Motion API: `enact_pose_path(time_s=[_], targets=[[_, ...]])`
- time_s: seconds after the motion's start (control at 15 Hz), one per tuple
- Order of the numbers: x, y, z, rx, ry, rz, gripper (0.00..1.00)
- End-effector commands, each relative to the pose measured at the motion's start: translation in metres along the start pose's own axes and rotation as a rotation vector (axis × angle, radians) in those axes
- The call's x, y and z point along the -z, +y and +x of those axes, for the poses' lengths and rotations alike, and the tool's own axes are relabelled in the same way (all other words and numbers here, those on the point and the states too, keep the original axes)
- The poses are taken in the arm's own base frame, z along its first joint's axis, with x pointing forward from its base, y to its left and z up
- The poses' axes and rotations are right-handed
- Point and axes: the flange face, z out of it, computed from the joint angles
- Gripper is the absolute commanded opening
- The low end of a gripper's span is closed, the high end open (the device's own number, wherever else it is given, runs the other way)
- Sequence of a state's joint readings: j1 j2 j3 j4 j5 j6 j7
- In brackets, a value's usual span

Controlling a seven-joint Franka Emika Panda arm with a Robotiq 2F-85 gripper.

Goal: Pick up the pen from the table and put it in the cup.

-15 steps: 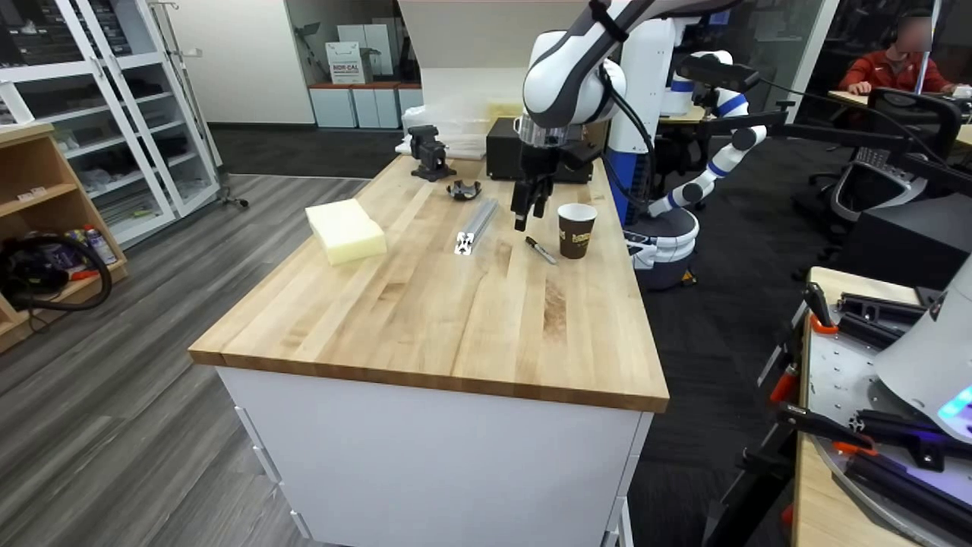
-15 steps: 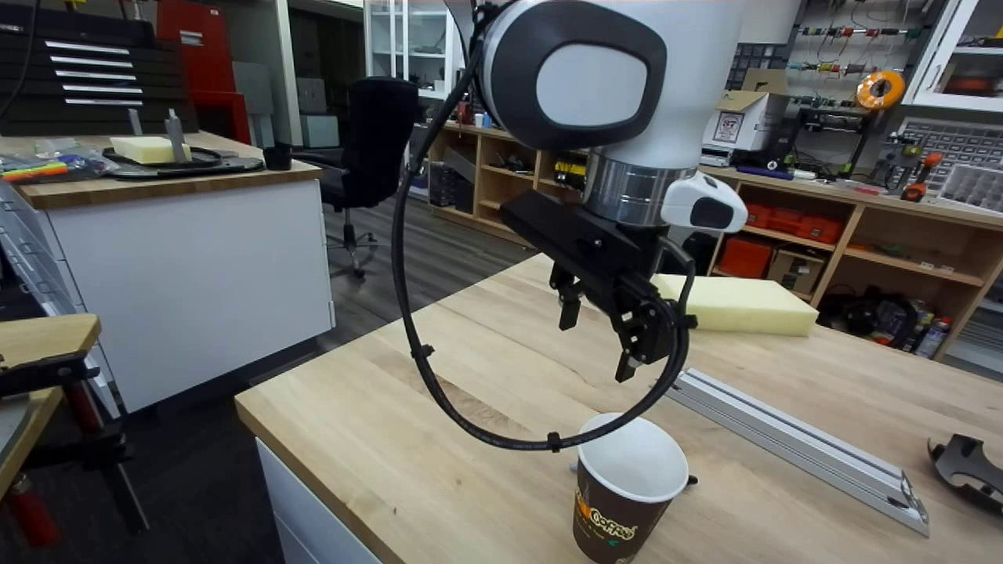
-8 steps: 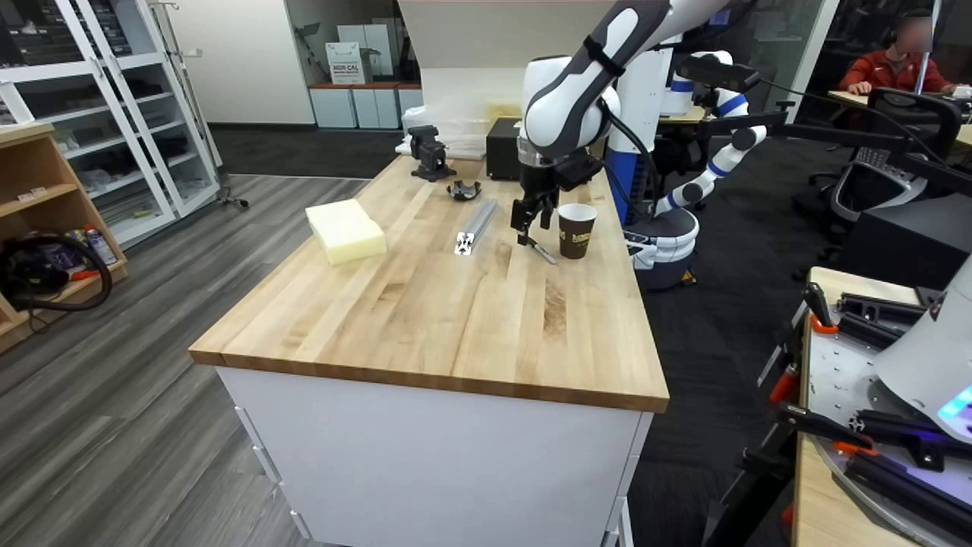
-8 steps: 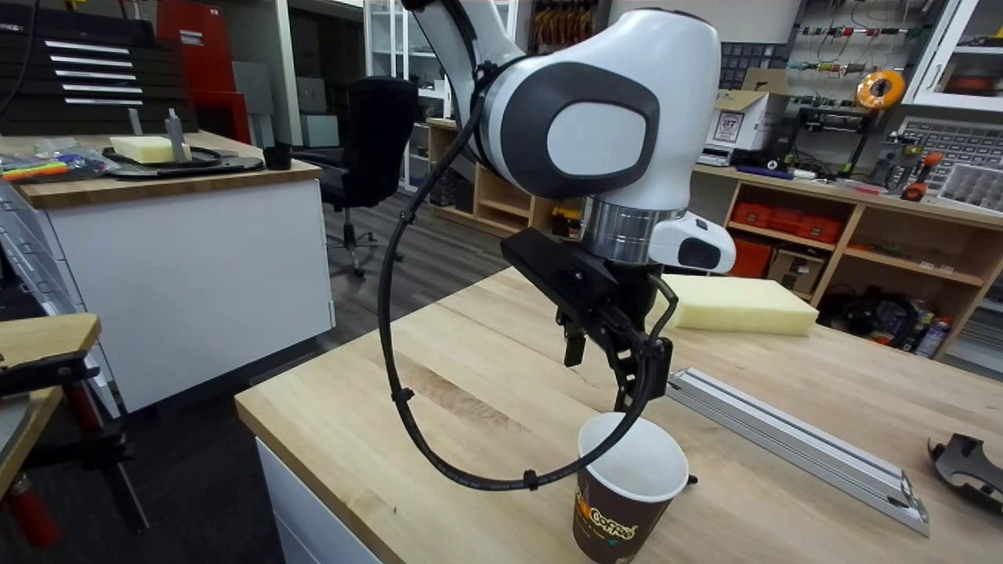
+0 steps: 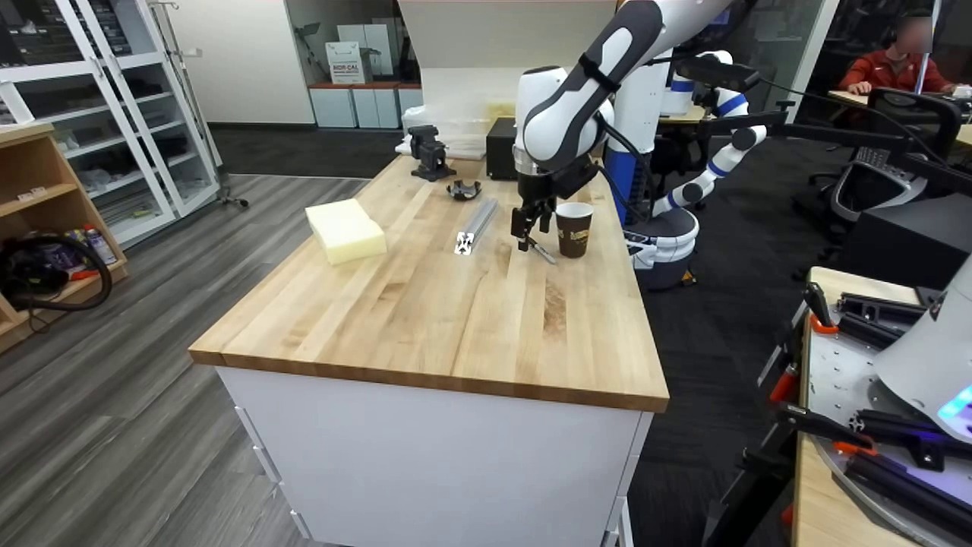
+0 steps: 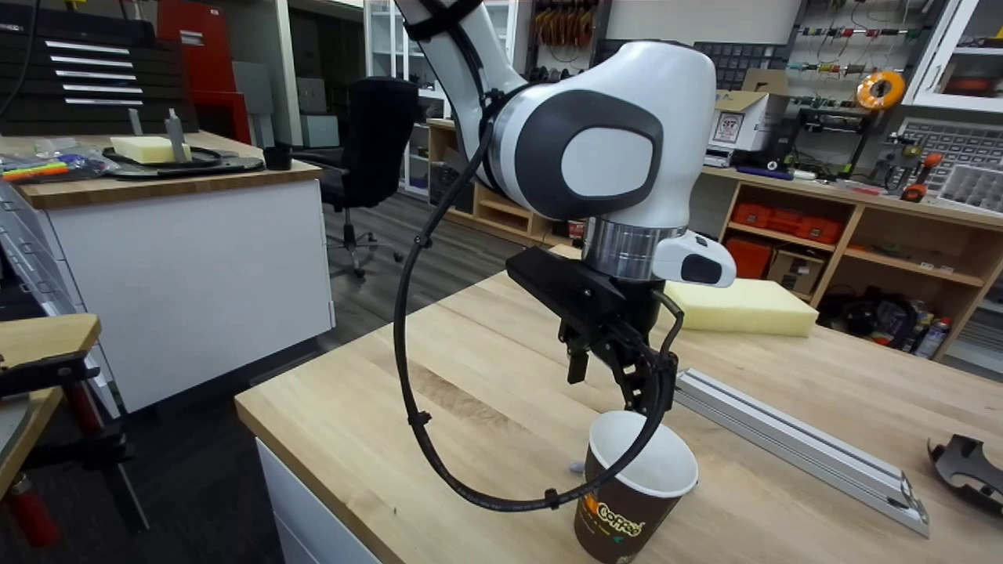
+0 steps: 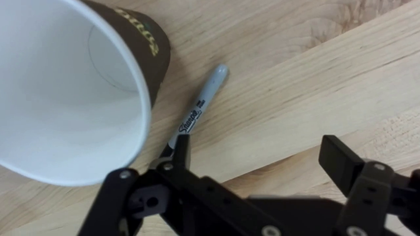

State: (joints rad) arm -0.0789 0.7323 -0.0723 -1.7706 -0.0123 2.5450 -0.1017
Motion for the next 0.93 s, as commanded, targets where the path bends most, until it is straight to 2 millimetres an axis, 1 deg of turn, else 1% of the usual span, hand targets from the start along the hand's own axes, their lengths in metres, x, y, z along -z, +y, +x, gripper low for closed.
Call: enact_pose_path(time_s=[0.0, 0.27, 0.47, 0.67, 0.8, 0.87], targets=[[-0.008, -0.001, 0.006, 0.052, -0.037, -0.009, 1.00], [-0.005, -0.006, 0.006, 0.097, -0.123, 0.043, 1.00], [0.004, -0.008, 0.005, 0.123, -0.187, 0.057, 1.00], [0.009, -0.008, 0.006, 0.128, -0.208, 0.051, 1.00], [0.013, -0.007, 0.009, 0.128, -0.200, 0.045, 1.00], [0.013, -0.005, 0.013, 0.133, -0.179, 0.038, 1.00]])
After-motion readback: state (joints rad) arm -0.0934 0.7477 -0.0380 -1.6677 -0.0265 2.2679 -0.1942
